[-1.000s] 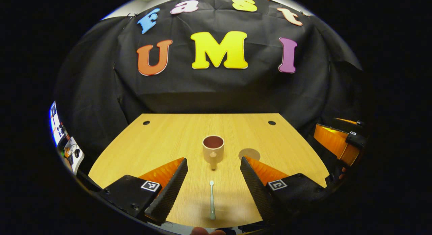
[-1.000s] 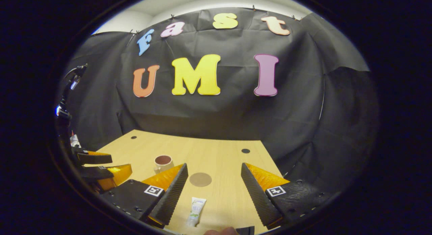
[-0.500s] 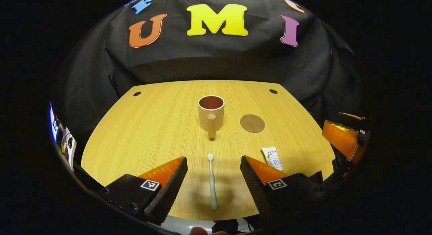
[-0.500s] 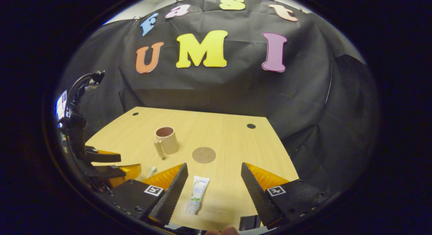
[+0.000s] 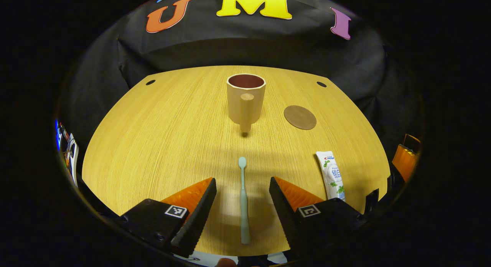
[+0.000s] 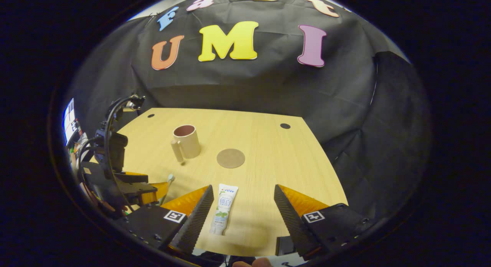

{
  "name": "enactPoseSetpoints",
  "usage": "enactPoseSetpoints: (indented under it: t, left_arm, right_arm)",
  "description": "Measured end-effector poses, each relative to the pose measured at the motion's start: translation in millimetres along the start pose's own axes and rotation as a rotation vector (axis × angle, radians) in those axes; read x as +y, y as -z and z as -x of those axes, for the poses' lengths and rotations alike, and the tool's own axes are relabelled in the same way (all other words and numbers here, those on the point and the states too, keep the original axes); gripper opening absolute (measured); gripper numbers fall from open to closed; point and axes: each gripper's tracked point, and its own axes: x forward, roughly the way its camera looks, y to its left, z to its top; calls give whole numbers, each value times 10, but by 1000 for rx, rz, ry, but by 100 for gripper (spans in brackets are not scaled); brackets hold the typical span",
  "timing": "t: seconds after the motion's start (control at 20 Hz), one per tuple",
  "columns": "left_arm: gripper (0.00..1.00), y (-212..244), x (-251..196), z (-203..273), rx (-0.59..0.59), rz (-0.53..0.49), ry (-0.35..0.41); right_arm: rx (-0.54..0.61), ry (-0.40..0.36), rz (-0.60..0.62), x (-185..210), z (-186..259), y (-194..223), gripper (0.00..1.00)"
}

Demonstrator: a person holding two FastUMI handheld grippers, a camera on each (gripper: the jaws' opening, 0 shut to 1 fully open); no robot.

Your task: Put the toothbrush and toothpaste on the desktop into the cup, then pick up the cup and place it on the coaster on the desktop.

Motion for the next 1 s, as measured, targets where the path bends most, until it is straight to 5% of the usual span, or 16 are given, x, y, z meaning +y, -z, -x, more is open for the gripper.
enactPoseSetpoints:
  t: [0.3, 0.5, 0.65, 0.75, 0.8, 1.0]
  left_arm:
    - [80, 42, 16, -162, 38, 22, 6]
    - [82, 65, 25, -215, 49, 13, 8]
    - [66, 99, 18, -261, 66, 7, 12]
    - [67, 128, 18, -268, 78, 12, 13]
    - [55, 138, 19, -284, 81, 17, 15]
    - [39, 155, 80, -301, 86, 32, -6]
  right_arm:
    - [8, 24, 5, -42, 4, 20, 95]
    - [15, 28, 8, -17, -12, 45, 95]
    - [21, 28, 8, 11, -29, 50, 95]
    - [21, 27, 9, 31, -31, 44, 95]
    - [21, 28, 12, 33, -31, 38, 95]
    - [26, 28, 14, 38, -31, 55, 95]
